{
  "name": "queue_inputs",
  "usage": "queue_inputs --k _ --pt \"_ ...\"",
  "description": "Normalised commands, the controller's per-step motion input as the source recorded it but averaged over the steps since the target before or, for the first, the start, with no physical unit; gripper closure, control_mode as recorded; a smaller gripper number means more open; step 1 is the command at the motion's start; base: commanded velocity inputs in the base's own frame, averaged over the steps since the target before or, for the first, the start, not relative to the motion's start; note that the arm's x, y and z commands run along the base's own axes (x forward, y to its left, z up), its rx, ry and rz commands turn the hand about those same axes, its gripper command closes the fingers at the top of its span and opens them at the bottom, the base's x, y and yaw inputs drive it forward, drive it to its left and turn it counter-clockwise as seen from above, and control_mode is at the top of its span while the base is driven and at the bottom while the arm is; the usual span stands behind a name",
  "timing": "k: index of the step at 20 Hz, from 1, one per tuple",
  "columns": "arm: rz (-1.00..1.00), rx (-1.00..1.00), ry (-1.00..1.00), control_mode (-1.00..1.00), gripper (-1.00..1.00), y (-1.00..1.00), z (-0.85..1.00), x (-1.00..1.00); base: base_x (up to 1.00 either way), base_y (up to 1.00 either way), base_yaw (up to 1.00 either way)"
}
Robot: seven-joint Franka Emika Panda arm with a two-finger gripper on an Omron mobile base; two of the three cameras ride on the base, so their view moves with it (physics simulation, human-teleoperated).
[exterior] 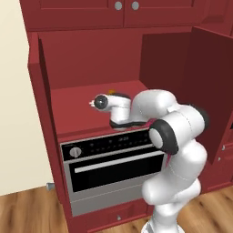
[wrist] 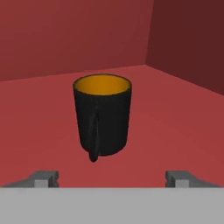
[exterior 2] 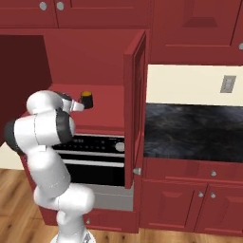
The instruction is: Move the mug from next to the sink to the open cabinet. Then, move the bowl with the potato to the fridge to clear the area for faucet cleaning.
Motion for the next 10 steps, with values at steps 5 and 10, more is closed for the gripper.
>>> queue_inputs --k 5,10 --pt "-0.13 0.05 -0.13 -1.00 -1.00 -0.08 0.05 -1.00 0.00 0.00 0.00" --pt "-0.16 0.07 -0.21 -1.00 -1.00 -0.21 0.11 -1.00 0.00 0.00 0.00"
